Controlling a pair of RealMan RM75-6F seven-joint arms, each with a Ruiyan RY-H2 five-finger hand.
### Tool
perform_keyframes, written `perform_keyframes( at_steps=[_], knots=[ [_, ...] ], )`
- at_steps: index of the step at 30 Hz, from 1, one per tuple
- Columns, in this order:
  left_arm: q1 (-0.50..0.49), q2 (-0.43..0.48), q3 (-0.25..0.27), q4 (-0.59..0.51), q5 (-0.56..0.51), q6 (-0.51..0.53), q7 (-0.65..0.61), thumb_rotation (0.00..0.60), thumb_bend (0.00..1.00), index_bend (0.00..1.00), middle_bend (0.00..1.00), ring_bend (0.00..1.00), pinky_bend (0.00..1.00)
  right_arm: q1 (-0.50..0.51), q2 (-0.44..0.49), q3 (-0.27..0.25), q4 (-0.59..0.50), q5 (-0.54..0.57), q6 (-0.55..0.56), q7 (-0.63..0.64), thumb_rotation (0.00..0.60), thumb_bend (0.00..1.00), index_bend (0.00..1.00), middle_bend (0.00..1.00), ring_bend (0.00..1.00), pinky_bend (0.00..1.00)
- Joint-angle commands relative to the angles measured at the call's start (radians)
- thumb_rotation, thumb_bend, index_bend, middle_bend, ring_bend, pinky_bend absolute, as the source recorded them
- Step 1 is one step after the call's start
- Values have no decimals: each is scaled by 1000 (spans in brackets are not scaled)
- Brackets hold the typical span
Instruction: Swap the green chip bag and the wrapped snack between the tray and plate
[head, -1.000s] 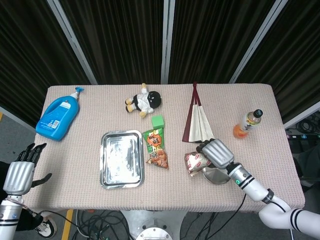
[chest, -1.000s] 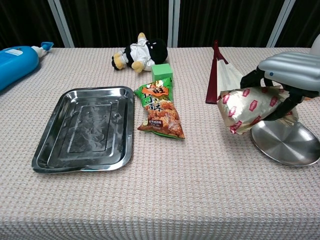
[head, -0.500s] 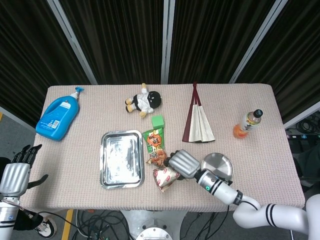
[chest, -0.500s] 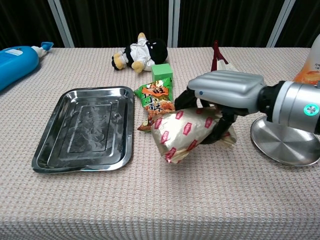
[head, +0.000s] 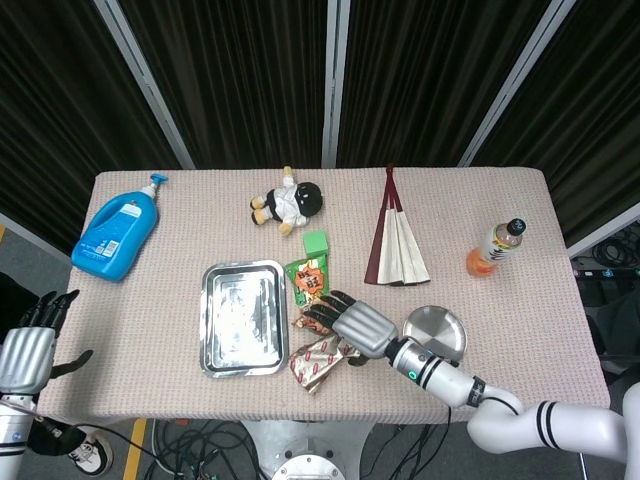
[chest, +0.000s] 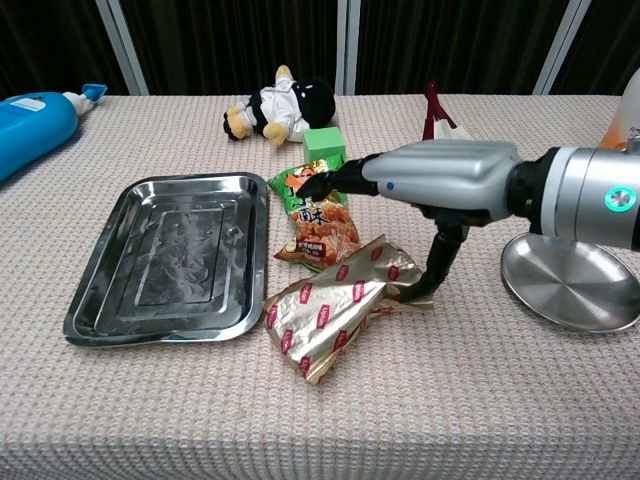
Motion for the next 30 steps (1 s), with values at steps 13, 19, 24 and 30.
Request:
perform_keyframes(
  at_steps=[13,19,24,30],
  knots=[
    [-2,-5,-13,21,3,-13,-20,600,144,101,160,75,222,167,-104,79,288,83,-110,-70,600,0,0,69,0,8],
    [13,-3,-6,31,11,-1,-35,600,143,101,160,75,222,225,-165,57,368,52,-150,-77,600,0,0,42,0,0],
    [17,-5,-6,38,12,-1,-41,600,144,101,160,75,222,265,-203,45,425,36,-178,-75,600,0,0,34,0,0],
    [22,-6,-6,44,12,-3,-49,600,143,101,160,75,222,280,-243,25,461,19,-170,-67,600,26,2,81,0,0]
  ],
)
